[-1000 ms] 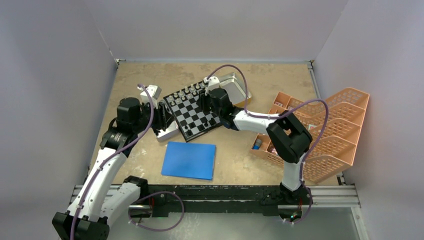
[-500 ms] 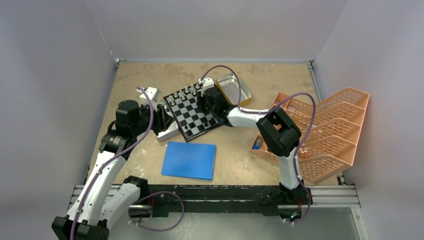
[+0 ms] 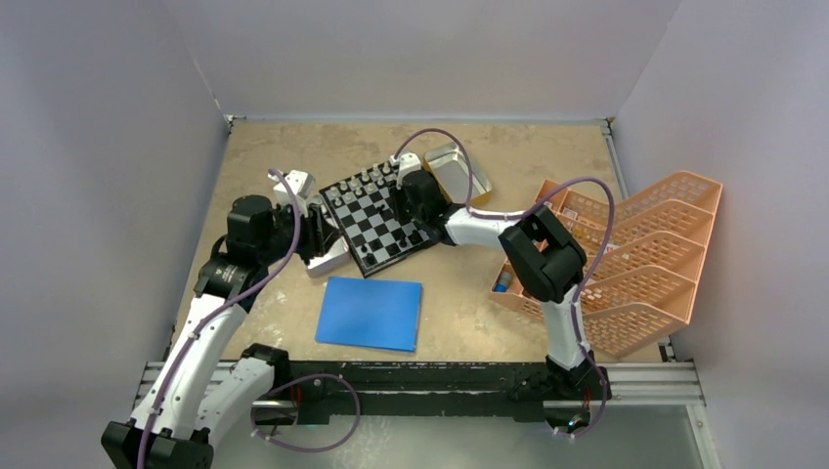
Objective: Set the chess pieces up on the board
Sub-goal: Pick up the chess piece from the chessboard, then place the chess piece on the chessboard.
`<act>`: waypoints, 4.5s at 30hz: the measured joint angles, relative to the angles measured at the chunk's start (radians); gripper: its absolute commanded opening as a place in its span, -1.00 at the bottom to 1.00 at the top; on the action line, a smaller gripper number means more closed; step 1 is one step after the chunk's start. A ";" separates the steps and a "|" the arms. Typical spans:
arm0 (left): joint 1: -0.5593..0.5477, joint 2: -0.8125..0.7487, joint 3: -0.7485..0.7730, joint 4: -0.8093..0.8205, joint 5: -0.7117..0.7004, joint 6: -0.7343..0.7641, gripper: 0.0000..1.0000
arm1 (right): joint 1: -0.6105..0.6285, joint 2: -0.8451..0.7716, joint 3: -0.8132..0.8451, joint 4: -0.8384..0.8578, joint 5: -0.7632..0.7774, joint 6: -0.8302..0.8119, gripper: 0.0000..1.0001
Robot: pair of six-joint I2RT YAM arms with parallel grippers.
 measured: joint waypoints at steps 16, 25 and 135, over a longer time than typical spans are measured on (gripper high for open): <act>0.000 0.002 0.000 0.000 0.000 0.000 -0.28 | -0.003 0.027 0.079 0.011 -0.087 -0.042 -0.15; 0.000 0.002 0.000 0.000 0.000 0.000 -0.28 | -0.003 0.097 0.150 0.000 -0.068 0.072 -0.21; 0.024 0.544 0.429 0.040 0.519 -0.199 -0.34 | 0.181 -0.570 -0.770 0.784 -0.167 -0.609 -0.84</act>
